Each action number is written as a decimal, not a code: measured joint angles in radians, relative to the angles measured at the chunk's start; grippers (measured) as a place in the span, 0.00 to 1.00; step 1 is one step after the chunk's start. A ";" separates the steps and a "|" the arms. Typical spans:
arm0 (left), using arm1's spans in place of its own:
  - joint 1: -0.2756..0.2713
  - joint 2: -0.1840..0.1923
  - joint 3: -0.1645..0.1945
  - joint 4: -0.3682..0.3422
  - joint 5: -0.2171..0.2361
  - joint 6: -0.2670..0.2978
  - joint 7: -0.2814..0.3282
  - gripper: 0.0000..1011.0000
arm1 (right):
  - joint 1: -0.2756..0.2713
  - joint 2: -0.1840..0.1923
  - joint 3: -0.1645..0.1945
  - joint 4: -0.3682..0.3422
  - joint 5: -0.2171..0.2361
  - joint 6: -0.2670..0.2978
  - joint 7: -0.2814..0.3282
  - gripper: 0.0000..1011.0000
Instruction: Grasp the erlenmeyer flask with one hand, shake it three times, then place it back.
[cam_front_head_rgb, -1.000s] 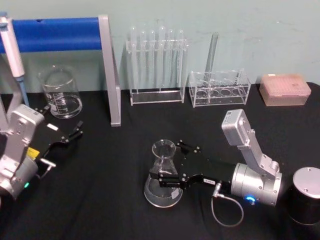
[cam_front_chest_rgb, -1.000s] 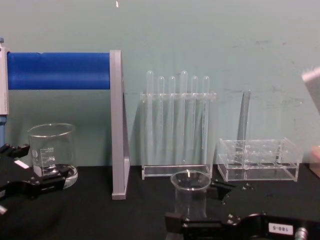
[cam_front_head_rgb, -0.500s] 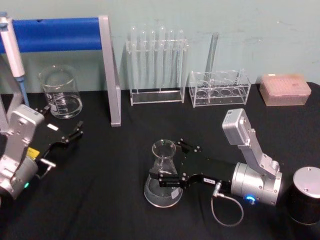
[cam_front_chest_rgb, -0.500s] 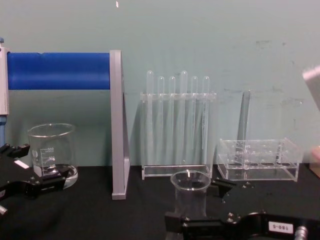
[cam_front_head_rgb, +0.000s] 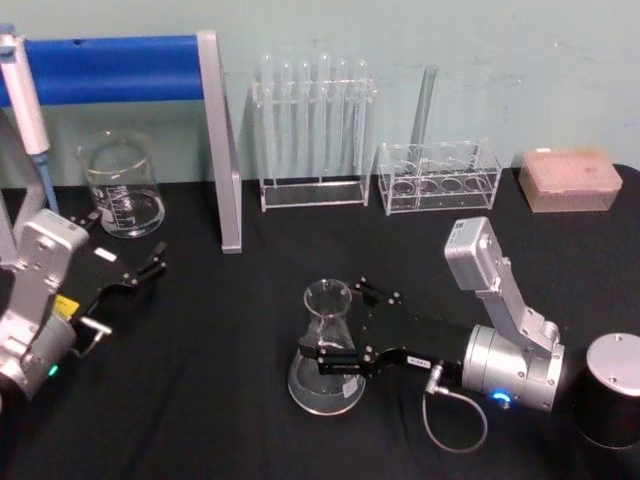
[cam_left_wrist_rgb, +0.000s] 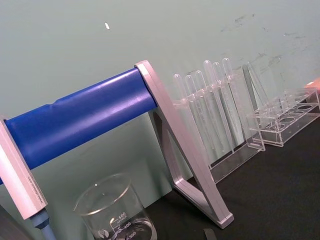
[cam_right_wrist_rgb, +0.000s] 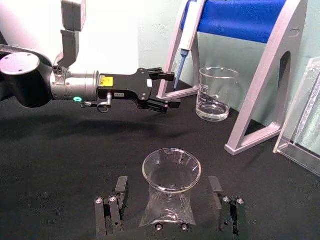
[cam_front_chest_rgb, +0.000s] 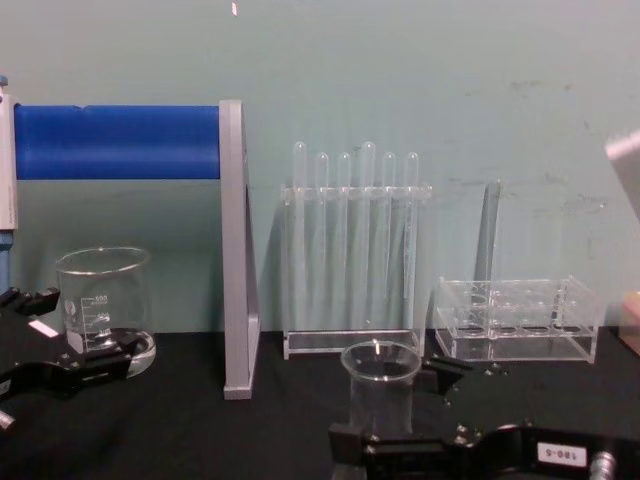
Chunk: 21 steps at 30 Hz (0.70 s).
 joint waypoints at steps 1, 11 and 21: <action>0.000 0.000 0.000 0.000 0.000 0.000 0.000 0.99 | 0.000 0.002 -0.002 -0.001 -0.001 0.000 0.001 0.99; 0.000 0.000 0.000 0.000 0.000 0.000 0.000 0.99 | -0.003 0.013 -0.005 -0.010 -0.006 0.002 0.007 0.99; 0.000 0.000 0.000 0.000 0.000 0.000 0.000 0.99 | -0.060 0.061 0.026 -0.065 0.006 0.015 -0.017 0.99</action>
